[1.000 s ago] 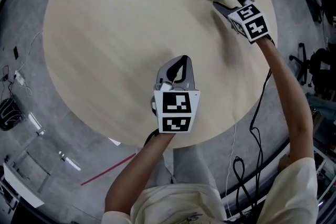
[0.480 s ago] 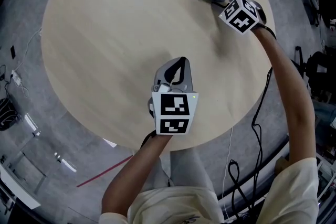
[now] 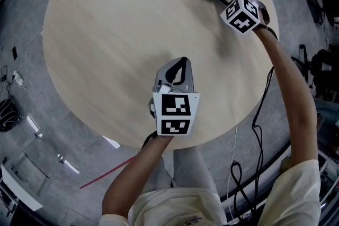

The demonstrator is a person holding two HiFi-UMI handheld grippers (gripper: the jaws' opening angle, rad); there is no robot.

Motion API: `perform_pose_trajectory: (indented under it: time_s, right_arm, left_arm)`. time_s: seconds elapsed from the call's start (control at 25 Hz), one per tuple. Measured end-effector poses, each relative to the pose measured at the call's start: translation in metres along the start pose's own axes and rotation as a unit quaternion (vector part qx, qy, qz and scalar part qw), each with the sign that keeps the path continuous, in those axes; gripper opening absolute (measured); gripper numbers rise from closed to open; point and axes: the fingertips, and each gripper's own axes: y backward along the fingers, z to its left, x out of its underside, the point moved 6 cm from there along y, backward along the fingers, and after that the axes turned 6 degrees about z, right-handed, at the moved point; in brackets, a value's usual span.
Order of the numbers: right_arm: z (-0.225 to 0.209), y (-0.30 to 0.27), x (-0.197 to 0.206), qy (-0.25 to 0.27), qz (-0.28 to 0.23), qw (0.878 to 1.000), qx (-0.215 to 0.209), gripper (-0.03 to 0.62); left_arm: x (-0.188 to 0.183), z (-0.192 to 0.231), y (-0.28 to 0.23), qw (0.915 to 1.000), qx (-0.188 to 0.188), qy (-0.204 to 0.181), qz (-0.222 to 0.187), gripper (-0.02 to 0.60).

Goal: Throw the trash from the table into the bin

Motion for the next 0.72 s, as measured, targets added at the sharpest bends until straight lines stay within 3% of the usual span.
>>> perform_pose_trajectory:
  time_s: [0.36, 0.72]
  right_arm:
    - [0.033, 0.049, 0.022, -0.054, -0.043, 0.998, -0.009, 0.193]
    - [0.078, 0.109, 0.099, -0.152, -0.054, 0.987, -0.016, 0.192]
  left_arm:
    - [0.003, -0.041, -0.008, 0.9992, 0.028, -0.028, 0.005, 0.005]
    - [0.029, -0.105, -0.007, 0.9948, 0.066, -0.075, 0.020, 0.005]
